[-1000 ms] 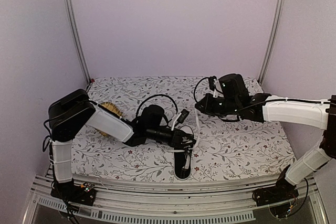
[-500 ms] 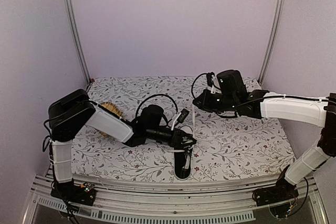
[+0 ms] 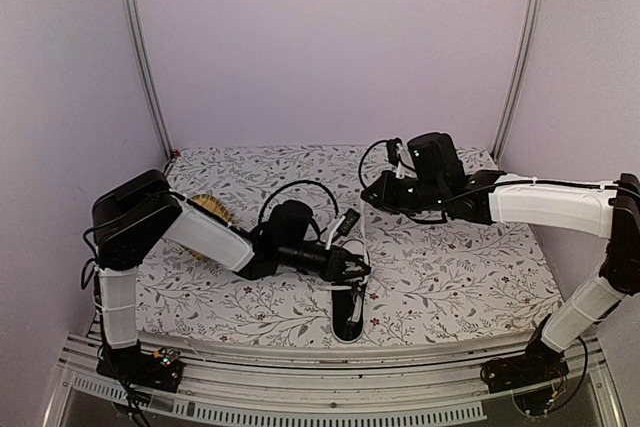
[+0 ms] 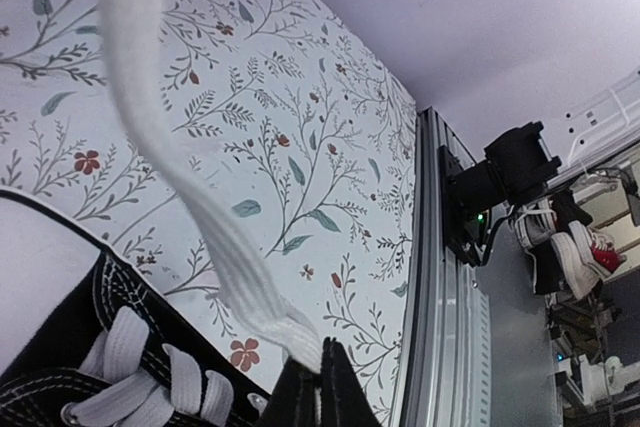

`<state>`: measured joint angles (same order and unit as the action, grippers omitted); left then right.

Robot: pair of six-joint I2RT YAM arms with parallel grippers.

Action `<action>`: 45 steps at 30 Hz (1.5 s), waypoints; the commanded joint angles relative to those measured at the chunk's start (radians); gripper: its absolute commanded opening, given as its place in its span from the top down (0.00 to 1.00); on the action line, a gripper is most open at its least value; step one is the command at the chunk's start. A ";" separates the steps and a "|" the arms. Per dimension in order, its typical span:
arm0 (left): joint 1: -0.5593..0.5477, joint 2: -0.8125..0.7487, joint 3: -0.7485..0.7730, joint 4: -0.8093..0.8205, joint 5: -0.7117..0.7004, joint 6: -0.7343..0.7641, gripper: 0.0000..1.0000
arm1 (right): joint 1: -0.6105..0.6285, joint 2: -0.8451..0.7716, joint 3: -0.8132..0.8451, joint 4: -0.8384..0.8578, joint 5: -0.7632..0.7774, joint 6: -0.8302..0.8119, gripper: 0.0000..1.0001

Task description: Tie the shoes

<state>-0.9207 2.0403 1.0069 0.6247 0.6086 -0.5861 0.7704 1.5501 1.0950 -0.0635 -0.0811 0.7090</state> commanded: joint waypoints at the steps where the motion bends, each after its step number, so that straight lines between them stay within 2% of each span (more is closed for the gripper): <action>1: 0.008 -0.051 -0.005 0.006 -0.016 0.009 1.00 | 0.003 0.019 0.031 0.020 -0.010 -0.018 0.98; 4: 0.009 -0.111 -0.039 0.039 -0.045 -0.001 1.00 | 0.001 0.022 0.036 0.005 -0.003 -0.031 0.95; 6: 0.012 -0.144 -0.053 0.043 -0.067 -0.007 1.00 | -0.009 0.017 0.035 -0.003 -0.011 -0.043 0.74; 7: 0.015 -0.158 -0.058 0.039 -0.076 -0.010 1.00 | -0.015 0.009 0.028 -0.004 -0.020 -0.049 0.67; 11: 0.029 -0.200 -0.082 0.048 -0.094 -0.035 1.00 | -0.055 -0.068 -0.063 0.023 -0.059 -0.089 0.47; 14: 0.034 -0.195 -0.076 0.037 -0.078 -0.042 1.00 | -0.087 -0.148 -0.205 0.129 -0.138 -0.114 0.35; 21: 0.035 -0.177 -0.056 0.014 -0.058 -0.043 1.00 | -0.097 -0.195 -0.492 0.422 -0.404 -0.204 0.40; 34: 0.036 -0.174 -0.042 -0.023 -0.062 -0.046 1.00 | 0.006 -0.011 -0.491 0.487 -0.165 -0.440 0.54; 39: 0.037 -0.172 -0.034 -0.046 -0.063 -0.040 1.00 | 0.022 0.046 -0.482 0.567 -0.176 -0.475 0.57; 45: 0.036 -0.170 -0.024 -0.069 -0.058 -0.031 1.00 | 0.044 0.093 -0.467 0.609 -0.161 -0.519 0.55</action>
<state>-0.8982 1.8679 0.9455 0.5503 0.5392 -0.6292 0.7990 1.6115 0.5983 0.4667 -0.2626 0.2424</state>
